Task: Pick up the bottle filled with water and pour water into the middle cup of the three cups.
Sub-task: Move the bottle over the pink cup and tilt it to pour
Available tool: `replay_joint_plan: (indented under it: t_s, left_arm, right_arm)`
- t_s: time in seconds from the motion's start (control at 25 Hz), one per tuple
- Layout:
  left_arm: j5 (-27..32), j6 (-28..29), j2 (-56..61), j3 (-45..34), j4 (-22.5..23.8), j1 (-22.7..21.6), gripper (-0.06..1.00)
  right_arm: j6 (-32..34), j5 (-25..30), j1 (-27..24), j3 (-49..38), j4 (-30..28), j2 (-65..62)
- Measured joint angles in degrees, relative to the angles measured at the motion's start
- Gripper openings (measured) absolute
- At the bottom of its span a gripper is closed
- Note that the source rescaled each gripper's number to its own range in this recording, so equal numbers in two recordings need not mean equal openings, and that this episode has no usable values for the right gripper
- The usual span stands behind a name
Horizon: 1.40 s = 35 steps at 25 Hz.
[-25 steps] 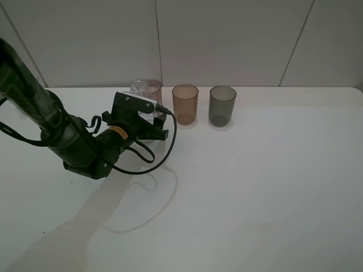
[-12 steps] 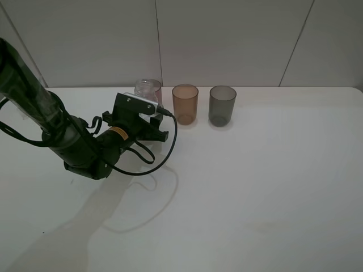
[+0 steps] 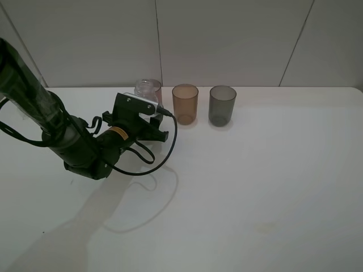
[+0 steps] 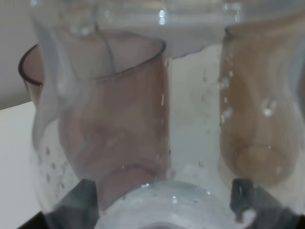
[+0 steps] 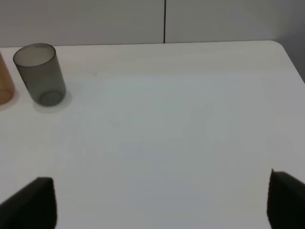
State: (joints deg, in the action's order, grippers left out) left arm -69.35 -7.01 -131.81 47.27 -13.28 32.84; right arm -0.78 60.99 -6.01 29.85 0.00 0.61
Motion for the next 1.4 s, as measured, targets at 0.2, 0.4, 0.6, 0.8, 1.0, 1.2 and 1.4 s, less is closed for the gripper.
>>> replay_joint_plan:
  t_s: [0.2,0.4,0.6,0.8,1.0,1.2,1.4]
  left_arm:
    - [1.65,-1.25,1.93,-0.12,0.00,0.00,0.01]
    - [7.33,-8.70,9.94,-0.82,-0.06,0.00,0.01]
    - [19.65,-15.79,17.15,-1.01,0.13,0.00,0.01]
    - [33.68,-22.43,23.50,-0.89,2.90,-1.09,0.01]
    - [46.81,-24.32,25.63,2.13,8.66,-2.41,0.01]
    - [65.07,-24.46,26.21,9.53,15.99,-2.92,0.01]
    - [77.68,-23.81,26.27,16.66,20.35,-2.92,0.01]
  right_arm:
    - [0.00,0.00,0.00,0.00,0.00,0.00]
    - [0.00,0.00,0.00,0.00,0.00,0.00]
    - [0.00,0.00,0.00,0.00,0.00,0.00]
    - [0.00,0.00,0.00,0.00,0.00,0.00]
    - [0.00,0.00,0.00,0.00,0.00,0.00]
    - [0.00,0.00,0.00,0.00,0.00,0.00]
    - [0.00,0.00,0.00,0.00,0.00,0.00]
